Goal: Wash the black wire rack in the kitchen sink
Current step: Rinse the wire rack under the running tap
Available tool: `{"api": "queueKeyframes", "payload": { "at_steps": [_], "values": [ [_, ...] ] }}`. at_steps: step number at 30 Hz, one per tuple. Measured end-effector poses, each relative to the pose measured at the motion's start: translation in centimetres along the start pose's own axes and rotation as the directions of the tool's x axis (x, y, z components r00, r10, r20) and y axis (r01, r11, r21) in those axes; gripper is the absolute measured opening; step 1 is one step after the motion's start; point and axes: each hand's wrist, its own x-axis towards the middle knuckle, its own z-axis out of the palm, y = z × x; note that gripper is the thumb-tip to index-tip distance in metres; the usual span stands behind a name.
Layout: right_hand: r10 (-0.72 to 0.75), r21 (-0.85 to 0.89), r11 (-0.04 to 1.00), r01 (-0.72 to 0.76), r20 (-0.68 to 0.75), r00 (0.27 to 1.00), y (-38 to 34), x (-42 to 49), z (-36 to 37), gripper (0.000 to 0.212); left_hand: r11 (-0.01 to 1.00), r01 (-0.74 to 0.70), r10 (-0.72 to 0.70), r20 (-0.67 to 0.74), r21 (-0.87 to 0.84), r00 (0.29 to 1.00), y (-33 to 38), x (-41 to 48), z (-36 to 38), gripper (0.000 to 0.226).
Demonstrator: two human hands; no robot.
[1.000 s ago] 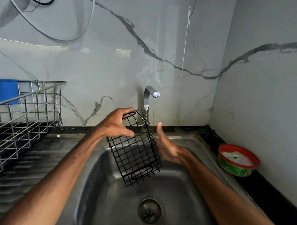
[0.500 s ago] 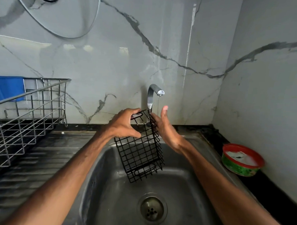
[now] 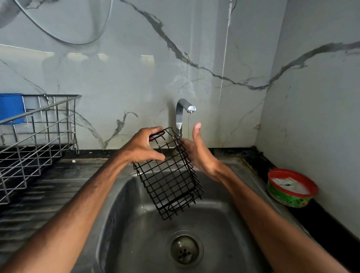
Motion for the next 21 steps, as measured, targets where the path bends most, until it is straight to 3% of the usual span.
{"api": "queueKeyframes", "payload": {
  "at_steps": [3,6,13,17,21],
  "values": [
    [-0.043,0.005,0.999,0.043,0.001,0.999,-0.6,0.1,-0.3,0.113,0.999,-0.018,0.017,-0.013,-0.035,1.000,0.3,-0.1,0.0,0.103],
    [-0.008,-0.019,1.000,0.008,-0.001,1.000,1.2,-0.2,-0.3,0.093,0.998,-0.035,0.033,-0.026,-0.054,0.999,0.5,-0.2,-0.3,0.101],
    [0.293,-0.072,0.955,-0.288,0.070,0.954,6.9,-1.6,-1.2,0.104,0.995,-0.005,-0.003,-0.085,-0.096,0.996,-0.6,-0.4,-1.6,0.099],
    [0.128,-0.115,0.985,-0.127,-0.002,0.992,3.7,-1.5,-0.5,0.078,0.993,0.011,-0.023,-0.096,-0.120,0.995,-0.8,-0.3,-1.8,0.100],
    [0.045,-0.032,0.999,-0.043,0.049,0.998,1.3,-0.6,-0.8,0.107,0.991,0.007,-0.019,-0.090,-0.130,0.996,-0.5,-0.4,-1.8,0.101]
  ]
}}
